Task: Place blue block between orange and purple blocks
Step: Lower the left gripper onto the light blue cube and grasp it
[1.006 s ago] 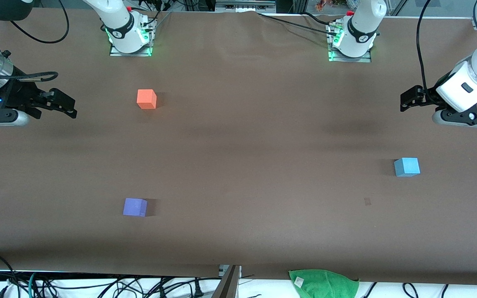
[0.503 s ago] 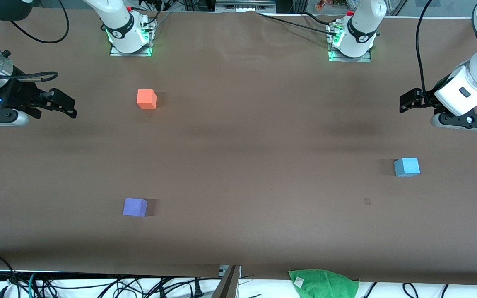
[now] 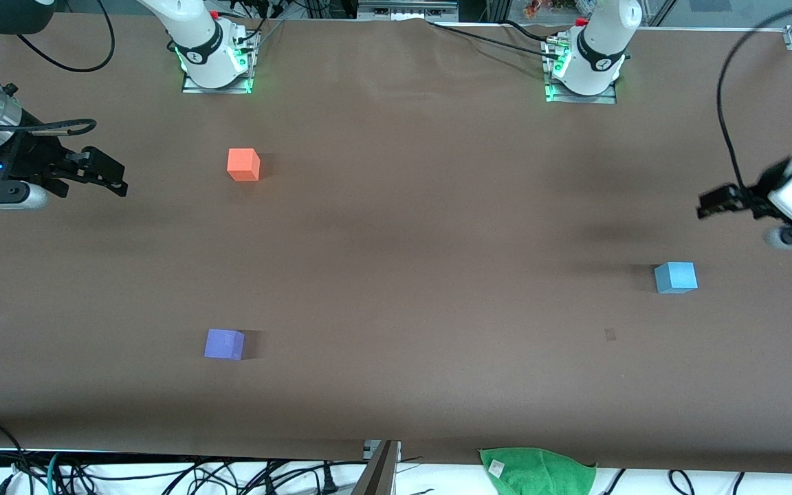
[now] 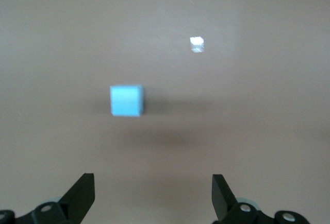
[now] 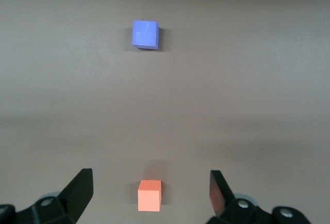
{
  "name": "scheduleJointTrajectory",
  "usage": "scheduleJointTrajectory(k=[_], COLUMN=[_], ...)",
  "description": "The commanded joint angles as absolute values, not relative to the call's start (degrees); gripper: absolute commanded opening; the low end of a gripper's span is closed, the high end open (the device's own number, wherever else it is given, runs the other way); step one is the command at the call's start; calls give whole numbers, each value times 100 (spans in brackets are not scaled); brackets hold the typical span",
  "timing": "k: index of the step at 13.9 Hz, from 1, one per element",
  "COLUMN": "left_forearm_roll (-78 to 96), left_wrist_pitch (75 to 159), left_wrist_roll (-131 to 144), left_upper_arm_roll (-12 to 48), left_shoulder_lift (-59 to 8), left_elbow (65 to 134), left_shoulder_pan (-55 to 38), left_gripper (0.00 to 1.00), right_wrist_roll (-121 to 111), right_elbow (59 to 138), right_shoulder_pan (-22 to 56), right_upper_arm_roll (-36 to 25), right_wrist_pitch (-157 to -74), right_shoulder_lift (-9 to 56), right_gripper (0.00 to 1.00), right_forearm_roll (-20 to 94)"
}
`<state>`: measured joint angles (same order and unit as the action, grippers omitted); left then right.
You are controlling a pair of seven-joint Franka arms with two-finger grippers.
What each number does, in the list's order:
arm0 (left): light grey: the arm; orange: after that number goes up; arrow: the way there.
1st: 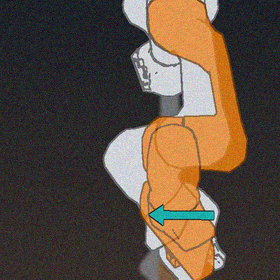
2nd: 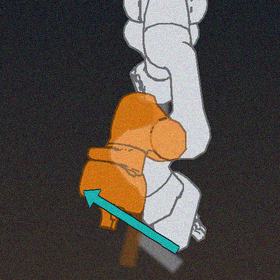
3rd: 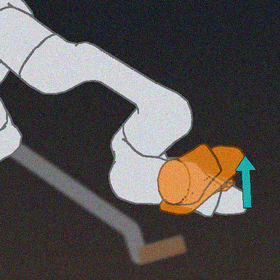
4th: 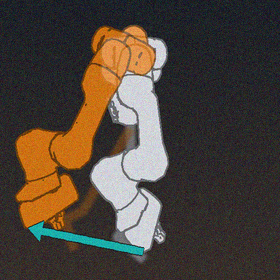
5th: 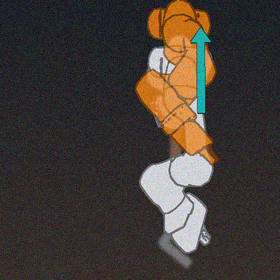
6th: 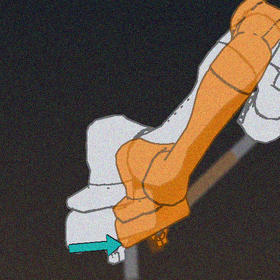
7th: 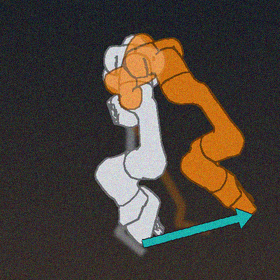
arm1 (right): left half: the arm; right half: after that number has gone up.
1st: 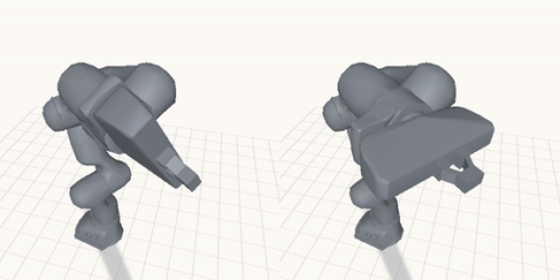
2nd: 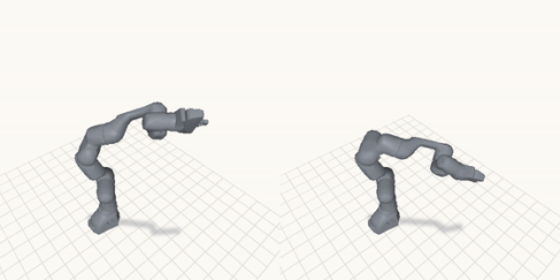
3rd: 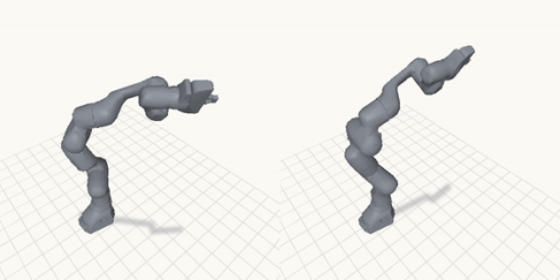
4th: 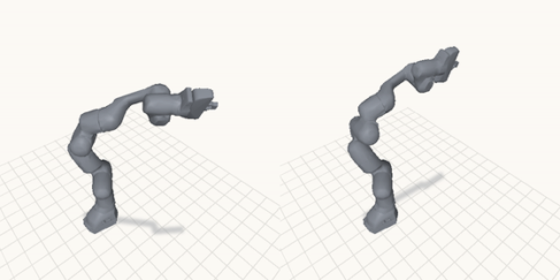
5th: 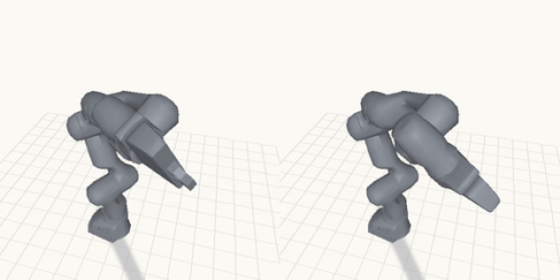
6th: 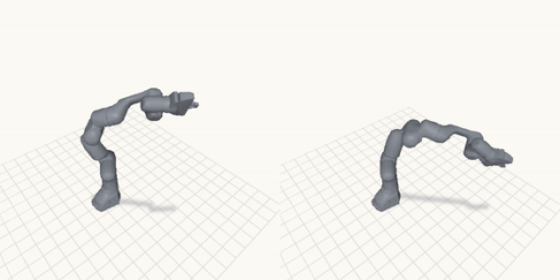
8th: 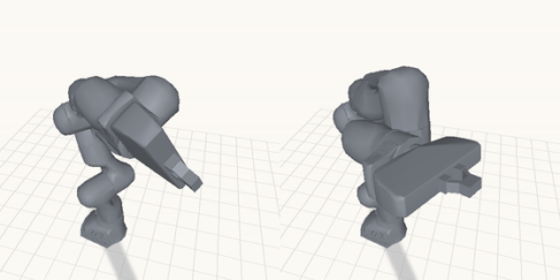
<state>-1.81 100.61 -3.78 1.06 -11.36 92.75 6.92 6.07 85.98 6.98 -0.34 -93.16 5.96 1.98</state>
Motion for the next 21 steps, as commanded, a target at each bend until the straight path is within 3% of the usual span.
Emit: scheduleJointTrajectory(k=[1,5,9,13,21], left_forearm_roll=[-387,-396,-396,-396,-378], left_wrist_pitch=[10790,11740,13259,14271,14642], left_wrist_roll=[-694,-974,-1098,-1257,-1257], left_upper_arm_roll=[150,149,149,149,167], left_shoulder_lift=[-1835,-2504,-2505,-2575,-3040], left_elbow=[9044,9236,10509,11143,11329], left_shoulder_pan=[834,1054,1265,1459,1476], left_gripper=[100,100,100,100,100], right_wrist_roll=[527,527,527,527,527], right_elbow=[8569,8569,8569,8569,8596], right_shoulder_pan=[677,668,668,668,650], right_upper_arm_roll=[-44,-44,-44,-44,-105], right_wrist_pitch=[-9237,-9237,-9237,-9237,-9193], right_shoulder_lift=[536,536,536,536,536], right_gripper=[100,100,100,100,100], right_forearm_roll=[246,246,246,246,246])
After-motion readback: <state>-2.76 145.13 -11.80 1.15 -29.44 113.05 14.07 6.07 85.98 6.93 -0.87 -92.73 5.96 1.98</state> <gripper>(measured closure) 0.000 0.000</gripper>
